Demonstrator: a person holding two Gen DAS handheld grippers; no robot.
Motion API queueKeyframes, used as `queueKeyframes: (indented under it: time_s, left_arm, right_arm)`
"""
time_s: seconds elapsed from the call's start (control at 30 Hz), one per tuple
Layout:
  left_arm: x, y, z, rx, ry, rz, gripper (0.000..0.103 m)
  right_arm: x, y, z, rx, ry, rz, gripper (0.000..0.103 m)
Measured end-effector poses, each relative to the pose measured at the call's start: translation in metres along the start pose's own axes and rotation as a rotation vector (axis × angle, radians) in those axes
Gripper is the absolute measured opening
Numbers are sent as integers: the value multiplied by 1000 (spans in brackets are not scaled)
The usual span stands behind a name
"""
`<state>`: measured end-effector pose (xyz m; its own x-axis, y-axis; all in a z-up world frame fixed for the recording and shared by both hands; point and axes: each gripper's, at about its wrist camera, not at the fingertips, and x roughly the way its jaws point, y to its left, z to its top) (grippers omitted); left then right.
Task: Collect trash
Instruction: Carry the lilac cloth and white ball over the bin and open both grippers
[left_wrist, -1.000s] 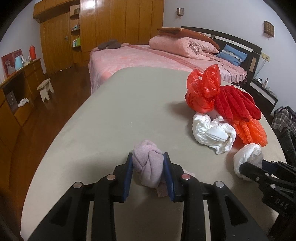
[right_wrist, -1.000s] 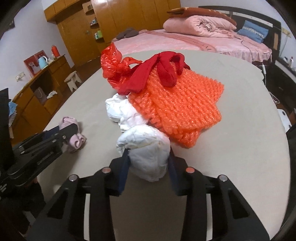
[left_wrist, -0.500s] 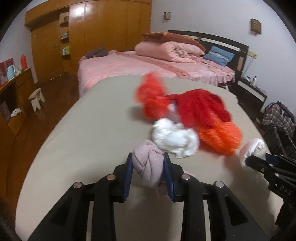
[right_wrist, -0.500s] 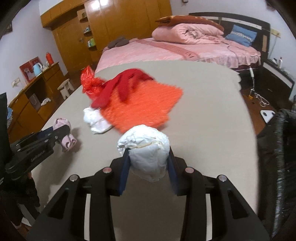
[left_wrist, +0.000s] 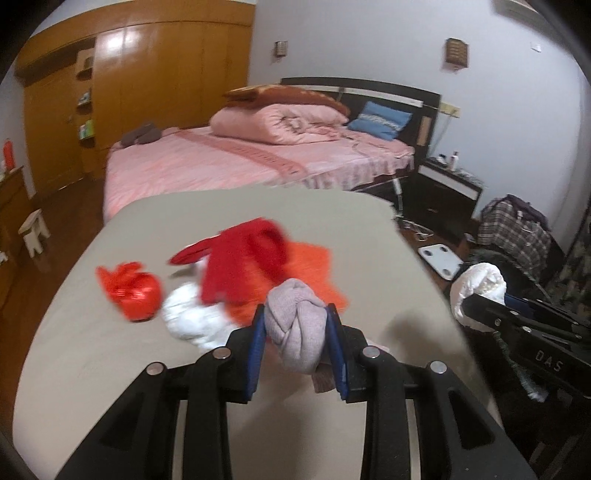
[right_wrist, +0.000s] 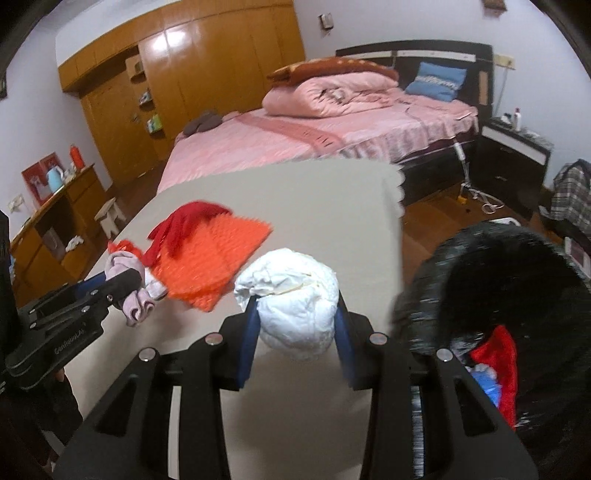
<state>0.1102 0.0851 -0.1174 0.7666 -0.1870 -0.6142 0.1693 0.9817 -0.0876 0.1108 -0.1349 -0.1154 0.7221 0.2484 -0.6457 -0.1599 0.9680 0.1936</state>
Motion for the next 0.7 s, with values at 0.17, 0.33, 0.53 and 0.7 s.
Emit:
queueKeyframes:
  time_s: [0.17, 0.33, 0.53, 0.7]
  left_arm:
    - [5, -39, 9, 39, -8, -65, 31]
    - [12, -82, 13, 81, -12, -135, 31]
    - [21, -133, 21, 126, -10, -224, 31]
    - [29, -172, 27, 167, -13, -294, 31]
  right_arm:
    - [-21, -38, 2, 52, -37, -53, 36]
    - [-38, -79, 1, 99, -66, -118, 36]
    - [-55, -127, -6, 157, -80, -203, 36]
    - [-66, -160, -14, 190, -86, -260, 36]
